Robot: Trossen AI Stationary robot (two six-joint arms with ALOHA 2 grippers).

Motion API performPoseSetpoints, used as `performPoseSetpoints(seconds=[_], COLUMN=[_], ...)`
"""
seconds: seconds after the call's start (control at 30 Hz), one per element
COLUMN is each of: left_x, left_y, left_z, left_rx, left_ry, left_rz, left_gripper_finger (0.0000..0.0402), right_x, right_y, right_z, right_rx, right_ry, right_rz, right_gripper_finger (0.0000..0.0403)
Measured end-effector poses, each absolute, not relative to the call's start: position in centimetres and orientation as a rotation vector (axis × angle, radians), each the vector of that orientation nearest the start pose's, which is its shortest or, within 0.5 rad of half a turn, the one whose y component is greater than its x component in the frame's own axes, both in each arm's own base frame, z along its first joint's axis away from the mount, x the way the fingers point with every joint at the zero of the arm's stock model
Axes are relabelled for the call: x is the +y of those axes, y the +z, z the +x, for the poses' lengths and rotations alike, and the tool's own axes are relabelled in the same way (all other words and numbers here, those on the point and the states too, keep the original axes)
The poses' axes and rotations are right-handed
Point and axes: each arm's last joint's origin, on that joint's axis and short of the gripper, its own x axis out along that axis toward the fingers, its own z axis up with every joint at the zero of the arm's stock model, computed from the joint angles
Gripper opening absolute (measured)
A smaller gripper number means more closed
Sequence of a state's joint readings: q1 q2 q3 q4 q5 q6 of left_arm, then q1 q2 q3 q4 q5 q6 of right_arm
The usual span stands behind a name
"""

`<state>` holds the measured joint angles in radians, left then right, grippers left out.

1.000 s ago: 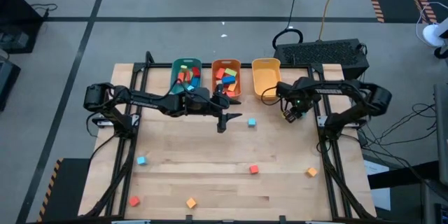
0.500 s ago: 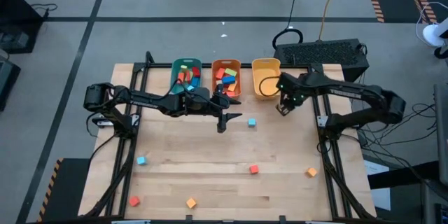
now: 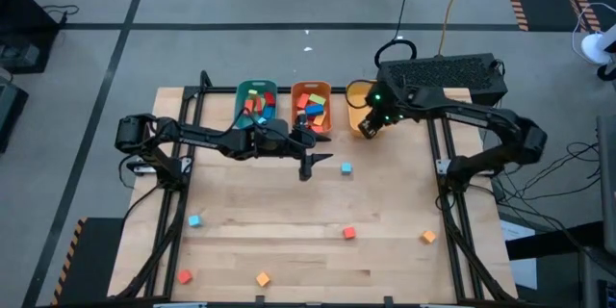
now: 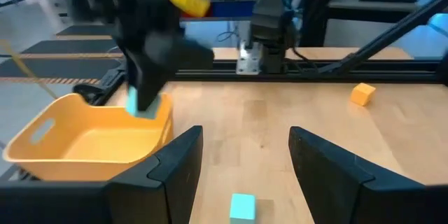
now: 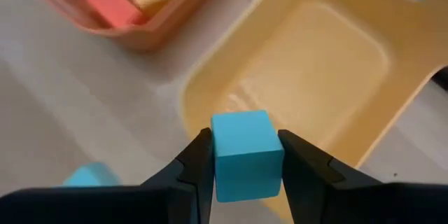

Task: Sort blocks by size
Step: Put the right light blue cube block into the yellow bin

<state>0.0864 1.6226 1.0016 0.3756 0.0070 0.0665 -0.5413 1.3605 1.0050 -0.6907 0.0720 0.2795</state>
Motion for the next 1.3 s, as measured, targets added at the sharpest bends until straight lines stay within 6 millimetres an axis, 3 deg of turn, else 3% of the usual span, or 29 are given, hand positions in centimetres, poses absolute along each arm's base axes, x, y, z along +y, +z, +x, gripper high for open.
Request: performPoseSetpoints(seconds=[0.23,0.43,0.83,1.1,1.3], left_x=[3.3,3.4,3.3,3.4,3.4], left_y=[24.7,24.4,24.0,24.0,24.1], left_z=[35.9,35.8,35.7,35.7,35.7], left_rx=[0.281,0.322,0.366,0.367,0.353], left_ry=[0.156,0.152,0.146,0.147,0.149], left_rz=[0.068,0.126,0.137,0.138,0.137], left_gripper_finger=[0.0215,0.0215,0.0215,0.0215,0.0215], right_x=[-16.7,-18.2,-20.5,-21.4,-21.6], right_y=[21.3,19.7,17.6,17.2,17.2], right_z=[24.0,24.5,24.4,24.0,23.9], right_rx=[1.014,1.009,1.013,1.006,0.999], right_ry=[-0.741,-0.765,-0.804,-0.825,-0.833], right_rz=[0.505,0.517,0.526,0.531,0.521], right_gripper_finger=[0.0115,0.0116,0.0116,0.0118,0.0142])
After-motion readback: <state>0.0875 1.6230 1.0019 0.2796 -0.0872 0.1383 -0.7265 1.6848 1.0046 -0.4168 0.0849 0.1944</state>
